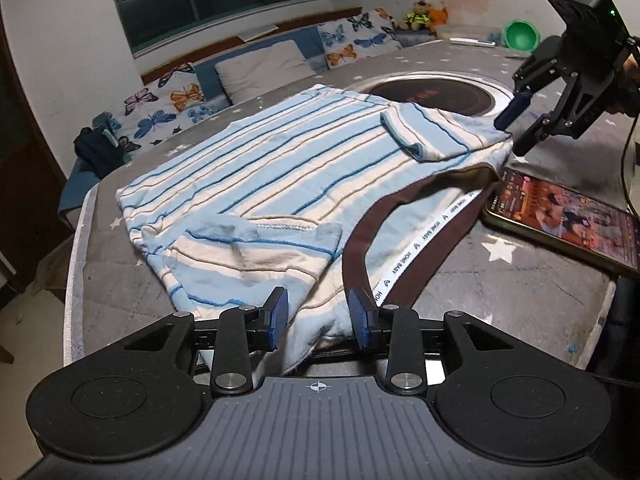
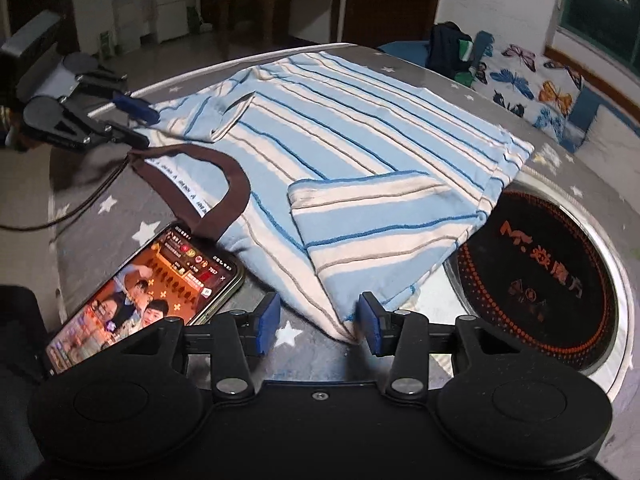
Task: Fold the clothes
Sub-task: 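Open the left gripper to release the sleeve and withdraw, then grasp the shirt hem with the right gripper while the left gripper grasps the hem beside it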
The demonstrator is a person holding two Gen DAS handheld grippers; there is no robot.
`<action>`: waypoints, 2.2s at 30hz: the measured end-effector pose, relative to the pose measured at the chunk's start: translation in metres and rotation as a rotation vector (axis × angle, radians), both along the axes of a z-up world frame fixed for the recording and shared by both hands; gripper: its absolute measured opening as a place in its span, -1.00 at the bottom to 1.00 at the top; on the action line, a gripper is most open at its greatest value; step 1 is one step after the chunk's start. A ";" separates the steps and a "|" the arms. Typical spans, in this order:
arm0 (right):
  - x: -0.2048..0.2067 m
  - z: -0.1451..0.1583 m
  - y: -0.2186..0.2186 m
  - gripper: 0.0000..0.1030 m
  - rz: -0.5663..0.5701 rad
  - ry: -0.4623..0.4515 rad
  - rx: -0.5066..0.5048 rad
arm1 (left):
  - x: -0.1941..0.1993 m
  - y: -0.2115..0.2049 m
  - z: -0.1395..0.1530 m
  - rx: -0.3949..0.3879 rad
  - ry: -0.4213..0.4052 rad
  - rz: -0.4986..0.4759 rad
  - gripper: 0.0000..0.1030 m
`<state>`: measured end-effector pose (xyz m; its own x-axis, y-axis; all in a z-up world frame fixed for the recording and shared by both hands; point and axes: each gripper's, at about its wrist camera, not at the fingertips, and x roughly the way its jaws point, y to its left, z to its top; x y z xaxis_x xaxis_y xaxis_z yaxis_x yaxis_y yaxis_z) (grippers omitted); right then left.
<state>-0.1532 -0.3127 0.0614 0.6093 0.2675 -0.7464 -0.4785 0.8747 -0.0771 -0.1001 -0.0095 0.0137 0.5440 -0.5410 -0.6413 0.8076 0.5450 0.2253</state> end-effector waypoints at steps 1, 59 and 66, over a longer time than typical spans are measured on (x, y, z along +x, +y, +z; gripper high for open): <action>0.000 -0.001 0.000 -0.09 0.006 -0.001 -0.009 | 0.001 -0.001 -0.001 0.002 0.000 -0.007 -0.31; 0.033 0.019 -0.042 -0.03 -0.127 -0.058 0.241 | 0.068 -0.027 0.019 -0.181 -0.028 0.161 -0.64; 0.029 0.012 -0.034 -0.04 -0.094 -0.039 0.142 | 0.068 -0.027 0.018 -0.178 -0.029 0.165 -0.62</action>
<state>-0.1238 -0.3463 0.0731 0.6645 0.3093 -0.6803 -0.3931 0.9189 0.0338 -0.0318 -0.0360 0.0321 0.6512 -0.5464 -0.5267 0.6989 0.7023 0.1355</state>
